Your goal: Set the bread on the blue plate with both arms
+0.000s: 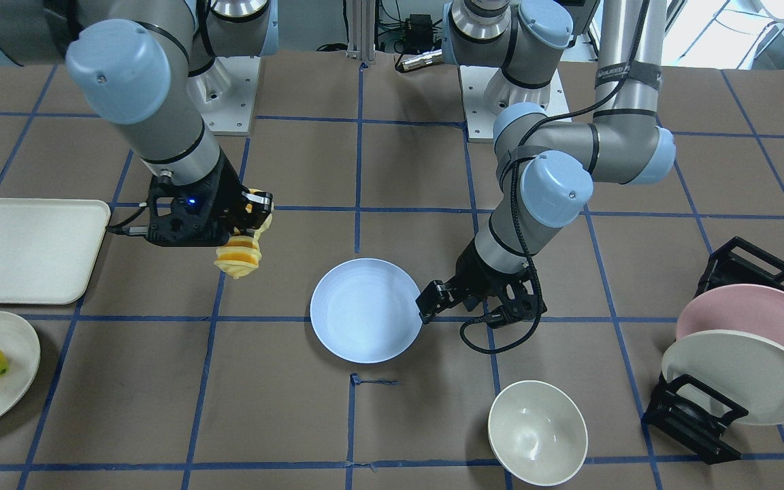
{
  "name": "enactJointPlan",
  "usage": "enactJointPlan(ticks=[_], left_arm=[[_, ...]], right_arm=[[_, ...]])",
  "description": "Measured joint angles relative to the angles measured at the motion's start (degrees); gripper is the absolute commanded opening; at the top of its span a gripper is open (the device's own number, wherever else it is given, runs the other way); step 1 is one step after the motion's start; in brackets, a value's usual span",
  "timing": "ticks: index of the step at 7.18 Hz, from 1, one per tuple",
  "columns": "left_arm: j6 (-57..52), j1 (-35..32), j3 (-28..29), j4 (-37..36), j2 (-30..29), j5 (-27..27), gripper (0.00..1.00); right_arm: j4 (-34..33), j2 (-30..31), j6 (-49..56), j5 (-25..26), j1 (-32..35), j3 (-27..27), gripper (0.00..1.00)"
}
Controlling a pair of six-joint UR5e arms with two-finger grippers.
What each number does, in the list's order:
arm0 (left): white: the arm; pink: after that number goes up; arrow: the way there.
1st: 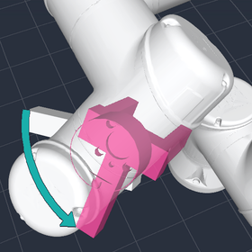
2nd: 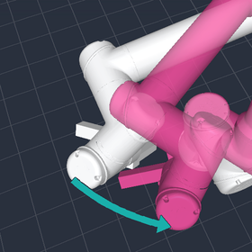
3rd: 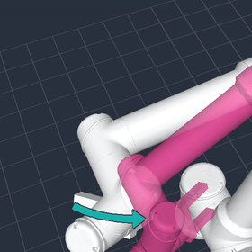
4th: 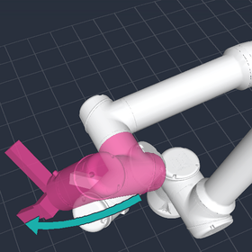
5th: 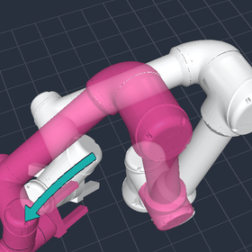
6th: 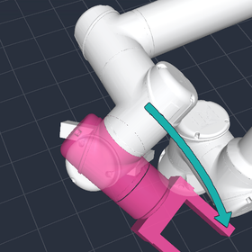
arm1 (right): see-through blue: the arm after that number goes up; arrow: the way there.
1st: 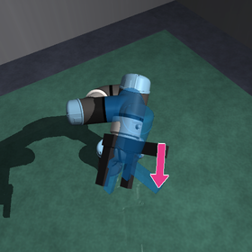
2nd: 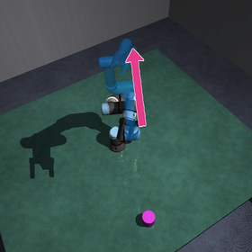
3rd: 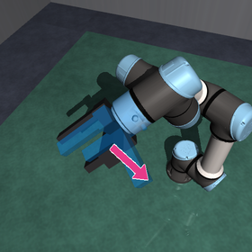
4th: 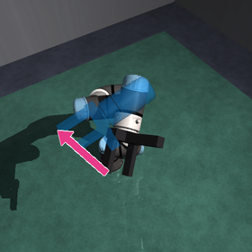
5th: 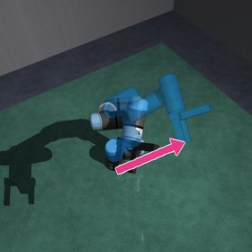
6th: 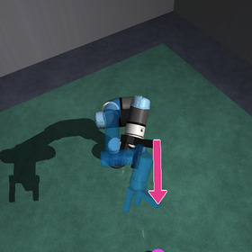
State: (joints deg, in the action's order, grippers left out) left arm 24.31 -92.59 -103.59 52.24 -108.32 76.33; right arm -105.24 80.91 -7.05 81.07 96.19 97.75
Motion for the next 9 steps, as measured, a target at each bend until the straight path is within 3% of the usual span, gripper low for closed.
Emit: enactJointPlan(ticks=[3,4,6,7,9], left_arm=[[-9.76,-0.22,18.37,33.35,6.46,11.1,1.0],[-11.79,-0.27,21.59,39.1,8.72,12.24,1.0],[-13.29,-0.39,22.93,43.25,11.62,12.56,1.0],[-14.86,-0.44,22.74,43.54,12.6,12.59,1.0],[-18.38,-0.48,22.36,43.64,13.23,12.75,1.0]], right_arm=[[-11.86,-8.92,-9.86,-3.9,6.2,-0.13,0.0],[-17.2,-12.12,-14.55,-3.91,8.07,-0.12,0.0],[-22.98,-15.29,-20.24,-3.34,11.38,0.28,0.0],[-23.74,-16.14,-21.32,-3.2,12.19,0.42,0.1],[-24.12,-17.45,-21.99,-0.91,13.3,0.55,0.79]])
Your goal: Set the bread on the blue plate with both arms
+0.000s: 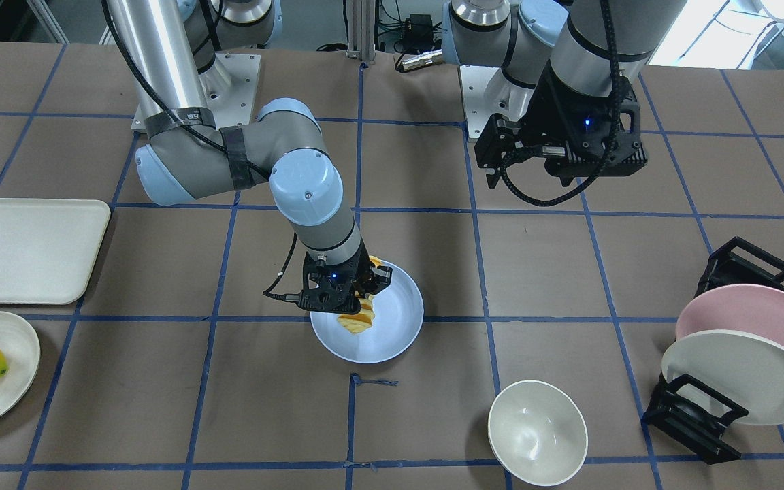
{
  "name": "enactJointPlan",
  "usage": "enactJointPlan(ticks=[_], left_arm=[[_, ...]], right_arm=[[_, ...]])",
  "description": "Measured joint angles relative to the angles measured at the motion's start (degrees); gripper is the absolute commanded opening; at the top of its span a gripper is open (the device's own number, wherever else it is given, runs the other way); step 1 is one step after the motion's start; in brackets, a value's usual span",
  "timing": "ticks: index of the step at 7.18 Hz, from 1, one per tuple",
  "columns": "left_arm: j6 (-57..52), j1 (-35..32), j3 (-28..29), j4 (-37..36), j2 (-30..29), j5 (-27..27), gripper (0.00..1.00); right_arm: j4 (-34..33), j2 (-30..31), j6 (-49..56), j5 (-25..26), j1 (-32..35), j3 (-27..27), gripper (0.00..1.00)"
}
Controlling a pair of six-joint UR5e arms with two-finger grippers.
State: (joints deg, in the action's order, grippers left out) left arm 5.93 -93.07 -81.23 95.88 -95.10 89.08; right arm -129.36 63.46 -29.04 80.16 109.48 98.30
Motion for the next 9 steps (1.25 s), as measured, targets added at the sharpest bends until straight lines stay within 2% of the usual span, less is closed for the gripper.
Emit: enactJointPlan(ticks=[1,4,6,7,9], left_arm=[[-0.55,0.01,-0.02,0.01,0.12,0.1,1.0],[-0.87,0.4,0.05,0.01,0.44,0.05,1.0],[-1.47,0.46,0.05,0.01,0.57,-0.09,1.0],[-2.4,0.54,0.05,0.01,0.61,-0.06,1.0],[-3.41,0.7,0.1,0.06,0.55,0.12,1.0]], right_arm=[[-0.01,-0.35,0.41,2.14,0.61,0.05,1.0],[-0.12,-0.48,2.3,4.54,1.22,-0.12,1.0],[0.78,1.53,3.03,6.38,0.6,-0.53,1.0],[3.29,3.96,3.47,8.69,-0.43,-0.36,1.0],[15.0,10.99,4.09,11.12,-6.11,-0.34,1.0]])
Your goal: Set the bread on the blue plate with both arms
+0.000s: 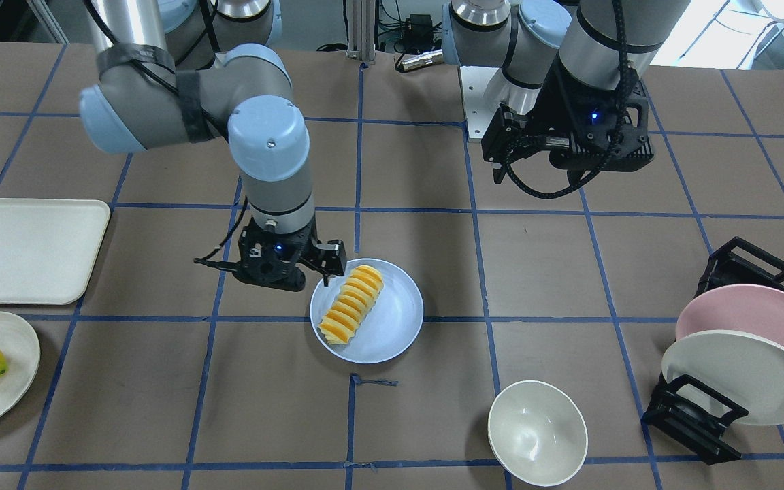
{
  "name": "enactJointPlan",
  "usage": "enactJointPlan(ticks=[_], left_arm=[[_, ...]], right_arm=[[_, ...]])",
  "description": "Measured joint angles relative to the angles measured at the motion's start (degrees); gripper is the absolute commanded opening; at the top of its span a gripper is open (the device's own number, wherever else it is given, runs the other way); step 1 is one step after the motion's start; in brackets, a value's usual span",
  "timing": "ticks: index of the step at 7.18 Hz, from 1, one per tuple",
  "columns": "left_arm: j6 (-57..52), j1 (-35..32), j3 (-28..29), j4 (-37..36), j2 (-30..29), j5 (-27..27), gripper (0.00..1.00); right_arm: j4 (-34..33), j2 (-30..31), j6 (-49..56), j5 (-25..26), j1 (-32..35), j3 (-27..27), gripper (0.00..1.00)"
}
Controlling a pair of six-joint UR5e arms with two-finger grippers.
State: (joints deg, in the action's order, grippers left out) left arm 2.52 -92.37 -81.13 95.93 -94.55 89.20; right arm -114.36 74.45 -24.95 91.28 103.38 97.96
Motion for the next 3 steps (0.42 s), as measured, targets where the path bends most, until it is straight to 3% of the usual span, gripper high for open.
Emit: enactJointPlan(ticks=[3], left_arm=[[-0.23,0.15,0.01,0.36,0.08,0.15,1.0]], right_arm=[[14.19,11.28,8.71,-0.07,-10.05,-0.42,1.0]])
